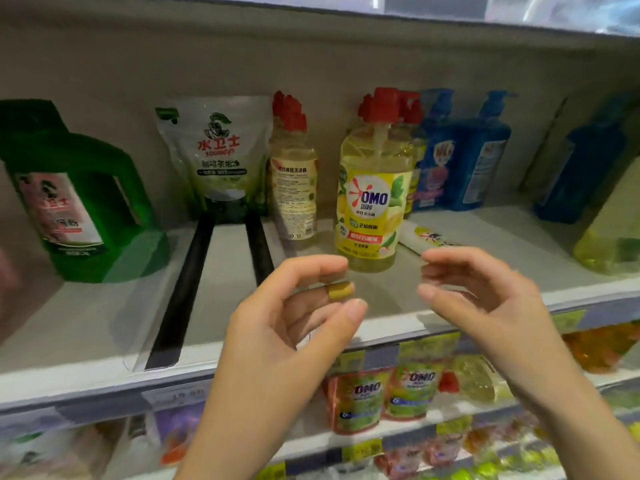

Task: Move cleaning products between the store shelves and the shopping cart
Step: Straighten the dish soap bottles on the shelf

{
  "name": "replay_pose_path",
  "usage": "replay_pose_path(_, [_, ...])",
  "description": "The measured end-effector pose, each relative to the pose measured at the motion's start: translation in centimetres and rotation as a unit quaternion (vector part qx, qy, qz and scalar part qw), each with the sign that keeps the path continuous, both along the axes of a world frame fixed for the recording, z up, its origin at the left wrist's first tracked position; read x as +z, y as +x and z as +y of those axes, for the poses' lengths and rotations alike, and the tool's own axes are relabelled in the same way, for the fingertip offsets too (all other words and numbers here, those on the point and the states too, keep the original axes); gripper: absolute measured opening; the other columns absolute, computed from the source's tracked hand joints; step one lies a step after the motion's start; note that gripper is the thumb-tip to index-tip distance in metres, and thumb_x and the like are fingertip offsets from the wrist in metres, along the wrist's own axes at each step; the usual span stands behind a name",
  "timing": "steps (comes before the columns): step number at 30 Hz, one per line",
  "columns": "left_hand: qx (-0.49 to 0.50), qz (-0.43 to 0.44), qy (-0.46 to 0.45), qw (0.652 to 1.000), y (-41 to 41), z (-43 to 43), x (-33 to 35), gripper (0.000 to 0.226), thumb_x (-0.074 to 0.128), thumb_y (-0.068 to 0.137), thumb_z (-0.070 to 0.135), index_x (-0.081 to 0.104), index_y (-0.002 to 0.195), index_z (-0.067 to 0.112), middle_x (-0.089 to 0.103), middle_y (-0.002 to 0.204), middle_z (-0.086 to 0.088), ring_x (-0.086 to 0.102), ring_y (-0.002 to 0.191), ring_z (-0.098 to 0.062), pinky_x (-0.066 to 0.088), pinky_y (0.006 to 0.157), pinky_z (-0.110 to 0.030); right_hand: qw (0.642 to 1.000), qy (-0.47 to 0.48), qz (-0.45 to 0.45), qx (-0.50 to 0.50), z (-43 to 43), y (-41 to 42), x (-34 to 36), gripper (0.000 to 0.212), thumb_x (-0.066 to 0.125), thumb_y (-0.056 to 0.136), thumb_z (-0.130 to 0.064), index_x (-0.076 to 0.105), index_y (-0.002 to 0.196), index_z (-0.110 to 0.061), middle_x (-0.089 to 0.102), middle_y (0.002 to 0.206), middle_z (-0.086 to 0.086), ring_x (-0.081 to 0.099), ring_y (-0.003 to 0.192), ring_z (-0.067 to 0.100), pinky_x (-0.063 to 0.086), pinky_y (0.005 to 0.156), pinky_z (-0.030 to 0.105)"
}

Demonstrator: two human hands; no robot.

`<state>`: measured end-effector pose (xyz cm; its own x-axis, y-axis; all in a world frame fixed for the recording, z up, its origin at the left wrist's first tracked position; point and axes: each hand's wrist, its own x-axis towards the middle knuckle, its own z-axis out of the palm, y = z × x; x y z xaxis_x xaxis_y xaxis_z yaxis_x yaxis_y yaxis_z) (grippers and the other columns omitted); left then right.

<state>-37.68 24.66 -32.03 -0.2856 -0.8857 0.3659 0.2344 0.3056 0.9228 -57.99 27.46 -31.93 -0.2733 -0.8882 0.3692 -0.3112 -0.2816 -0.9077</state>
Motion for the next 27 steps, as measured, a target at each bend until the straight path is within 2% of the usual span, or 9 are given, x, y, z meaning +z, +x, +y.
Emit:
replay_pose_path(3, [0.005, -0.020, 0.004, 1.000, -1.6, -0.6, 0.0, 0.030, 0.072, 0.070, 0.022, 0.070, 0.099, 0.032, 0.073, 0.102, 0.009, 0.068, 0.096, -0.006, 0.050, 0.079, -0.012, 0.993, 0.055, 0.054, -0.086, -4.3, -4.8, -1.6, 0.029, 0.075, 0.079, -0.001, 0.066, 0.102, -0.017, 0.069, 0.102, 0.009, 0.065, 0.090, 0.014, 0.049, 0.071, 0.010])
replay_pose_path(7, [-0.008, -0.044, 0.008, 0.999, -3.6, -1.8, -0.2, 0.033, 0.075, 0.074, 0.033, 0.065, 0.106, 0.037, 0.068, 0.113, 0.019, 0.063, 0.108, -0.001, 0.049, 0.092, -0.016, 0.980, 0.082, 0.106, -0.148, -9.0, -8.2, -4.0, 0.029, 0.076, 0.076, 0.002, 0.066, 0.097, -0.016, 0.066, 0.100, 0.014, 0.062, 0.092, 0.028, 0.046, 0.069, 0.010])
replay_pose_path(9, [-0.004, -0.064, 0.011, 0.998, -4.5, -2.7, -0.7, 0.039, 0.074, 0.077, 0.036, 0.059, 0.113, 0.039, 0.063, 0.118, 0.026, 0.059, 0.112, 0.003, 0.047, 0.098, -0.018, 0.962, 0.105, 0.192, -0.163, -10.5, -8.7, -4.5, 0.029, 0.079, 0.076, -0.005, 0.068, 0.101, -0.015, 0.065, 0.103, 0.010, 0.060, 0.094, 0.028, 0.043, 0.076, 0.020])
replay_pose_path(12, [0.013, -0.070, 0.026, 0.997, -5.9, -4.3, -1.6, 0.048, 0.072, 0.078, 0.037, 0.052, 0.121, 0.040, 0.059, 0.119, 0.031, 0.056, 0.114, 0.007, 0.046, 0.099, -0.018, 0.913, 0.140, 0.324, -0.204, -11.8, -9.7, -4.2, 0.035, 0.076, 0.081, -0.017, 0.067, 0.115, -0.013, 0.061, 0.118, 0.011, 0.054, 0.107, 0.030, 0.039, 0.086, 0.029])
replay_pose_path(15, [-0.001, -0.106, 0.023, 0.994, -7.2, -5.5, -2.5, 0.050, 0.068, 0.084, 0.034, 0.045, 0.128, 0.042, 0.056, 0.120, 0.032, 0.051, 0.118, 0.008, 0.043, 0.099, -0.018, 0.874, 0.183, 0.392, -0.223, -12.5, -10.5, -3.4, 0.048, 0.072, 0.084, -0.029, 0.058, 0.128, -0.018, 0.056, 0.130, 0.014, 0.051, 0.116, 0.034, 0.042, 0.095, 0.039])
replay_pose_path(18, [-0.008, -0.130, 0.042, 0.991, -8.0, -6.6, -3.3, 0.047, 0.067, 0.088, 0.025, 0.047, 0.128, 0.040, 0.052, 0.123, 0.027, 0.052, 0.117, 0.006, 0.044, 0.094, -0.010, 0.840, 0.309, 0.404, -0.188, -13.0, -11.4, -2.8, 0.070, 0.070, 0.080, -0.052, 0.041, 0.139, -0.027, 0.052, 0.134, 0.011, 0.051, 0.117, 0.034, 0.045, 0.097, 0.042])
replay_pose_path(20, [-0.011, -0.134, 0.057, 0.989, -8.5, -7.0, -3.5, 0.045, 0.065, 0.089, 0.018, 0.048, 0.126, 0.036, 0.053, 0.128, 0.019, 0.054, 0.119, -0.004, 0.043, 0.086, -0.003, 0.830, 0.359, 0.398, -0.155, -13.2, -11.7, -2.7, 0.081, 0.072, 0.073, -0.060, 0.036, 0.139, -0.031, 0.054, 0.133, 0.008, 0.054, 0.115, 0.031, 0.047, 0.095, 0.042])
replay_pose_path(23, [-0.015, -0.129, 0.082, 0.988, -9.1, -7.6, -3.7, 0.042, 0.062, 0.090, 0.013, 0.050, 0.125, 0.032, 0.053, 0.129, 0.013, 0.056, 0.117, -0.008, 0.042, 0.077, 0.000, 0.831, 0.355, 0.393, -0.170, -13.3, -11.7, -2.8, 0.079, 0.075, 0.070, -0.060, 0.042, 0.135, -0.028, 0.060, 0.128, 0.007, 0.057, 0.109, 0.028, 0.049, 0.088, 0.039])
replay_pose_path(27, [-0.020, -0.124, 0.086, 0.988, -9.5, -8.1, -3.9, 0.037, 0.062, 0.090, 0.010, 0.054, 0.122, 0.026, 0.057, 0.125, 0.009, 0.057, 0.115, -0.007, 0.042, 0.076, 0.001, 0.836, 0.332, 0.383, -0.212, -13.4, -11.3, -3.0, 0.068, 0.078, 0.069, -0.054, 0.056, 0.124, -0.019, 0.064, 0.118, 0.008, 0.059, 0.102, 0.027, 0.049, 0.082, 0.035])
